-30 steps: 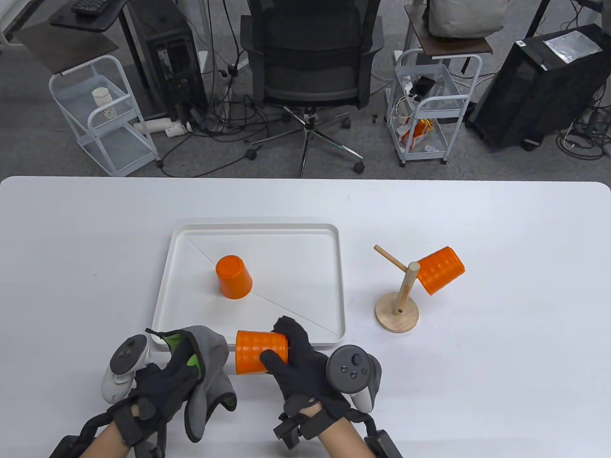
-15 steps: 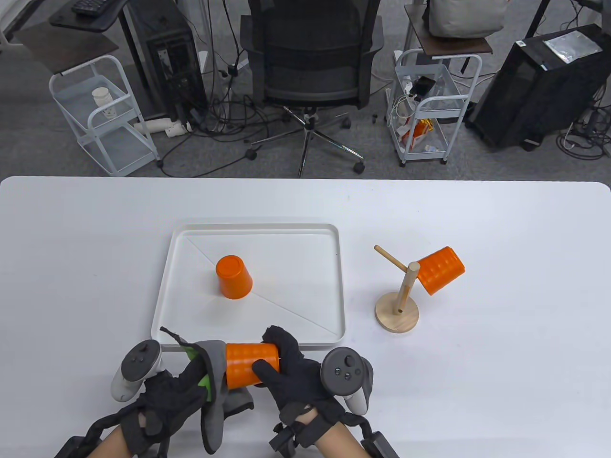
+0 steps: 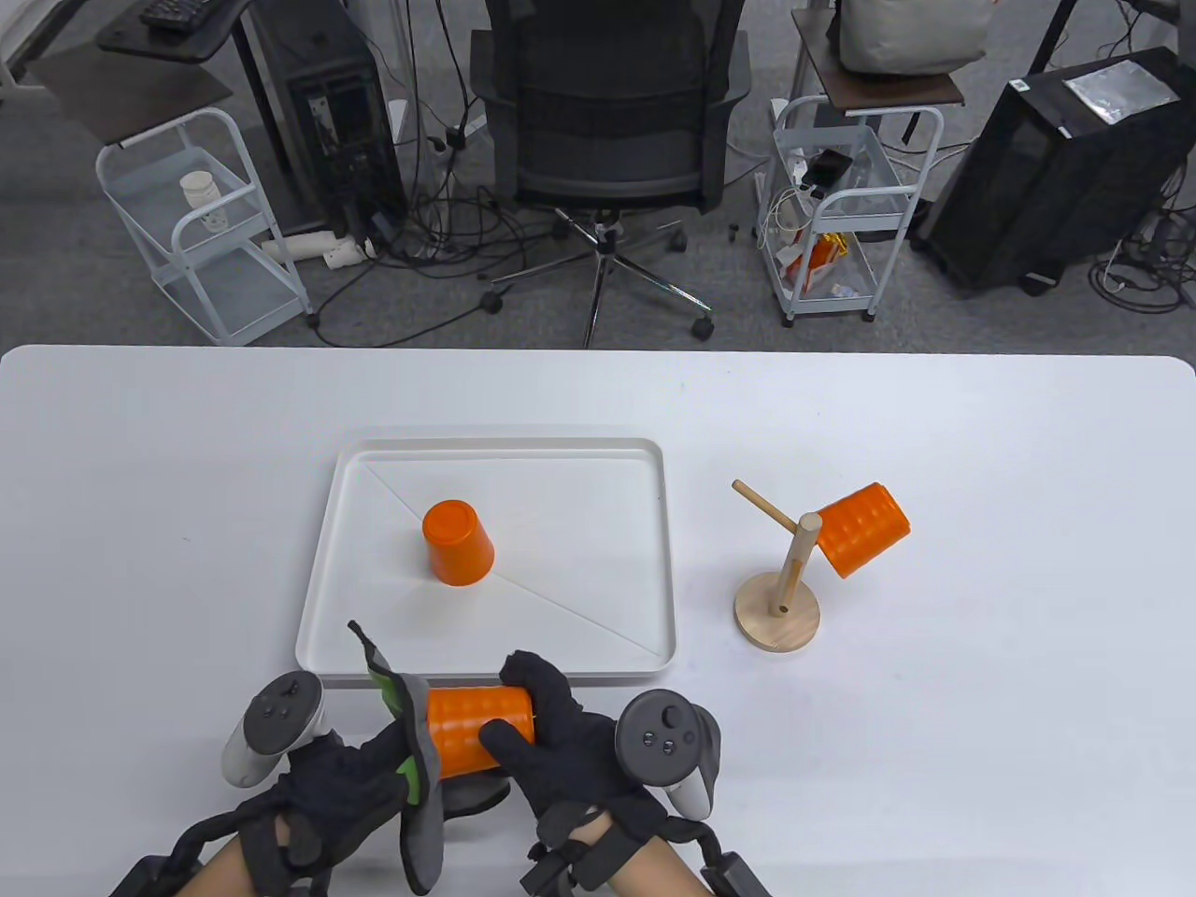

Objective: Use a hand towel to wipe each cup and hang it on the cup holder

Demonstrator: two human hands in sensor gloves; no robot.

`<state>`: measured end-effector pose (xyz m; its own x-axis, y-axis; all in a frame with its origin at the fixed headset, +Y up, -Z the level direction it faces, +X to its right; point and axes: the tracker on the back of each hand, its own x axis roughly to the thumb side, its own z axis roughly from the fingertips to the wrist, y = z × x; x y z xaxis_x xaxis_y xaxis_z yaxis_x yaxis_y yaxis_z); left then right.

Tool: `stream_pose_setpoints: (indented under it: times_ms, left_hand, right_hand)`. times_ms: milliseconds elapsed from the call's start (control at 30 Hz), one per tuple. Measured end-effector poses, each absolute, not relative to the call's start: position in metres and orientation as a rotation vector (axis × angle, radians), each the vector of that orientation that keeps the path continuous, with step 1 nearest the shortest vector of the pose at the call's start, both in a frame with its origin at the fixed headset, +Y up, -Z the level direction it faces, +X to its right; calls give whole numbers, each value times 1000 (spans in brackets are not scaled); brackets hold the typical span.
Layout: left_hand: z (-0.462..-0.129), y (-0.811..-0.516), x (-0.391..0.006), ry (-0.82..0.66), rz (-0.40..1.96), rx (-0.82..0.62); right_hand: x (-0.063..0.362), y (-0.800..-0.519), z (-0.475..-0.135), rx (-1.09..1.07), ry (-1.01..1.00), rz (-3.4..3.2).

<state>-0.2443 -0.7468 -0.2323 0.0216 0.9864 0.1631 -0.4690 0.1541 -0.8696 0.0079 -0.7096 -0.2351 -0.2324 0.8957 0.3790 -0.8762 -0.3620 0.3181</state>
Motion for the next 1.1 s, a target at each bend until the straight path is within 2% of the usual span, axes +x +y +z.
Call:
stream_pose_setpoints:
  times_ms: [767,1100]
  left_hand:
    - [-228,-749,-236,-955,1369,-829]
    - [-229,-755,-234,-991,1498,-923]
  right_hand:
    - [-11,-702,-219,802,-54,1986]
    - [-15,-697,-211,965,-198,2066]
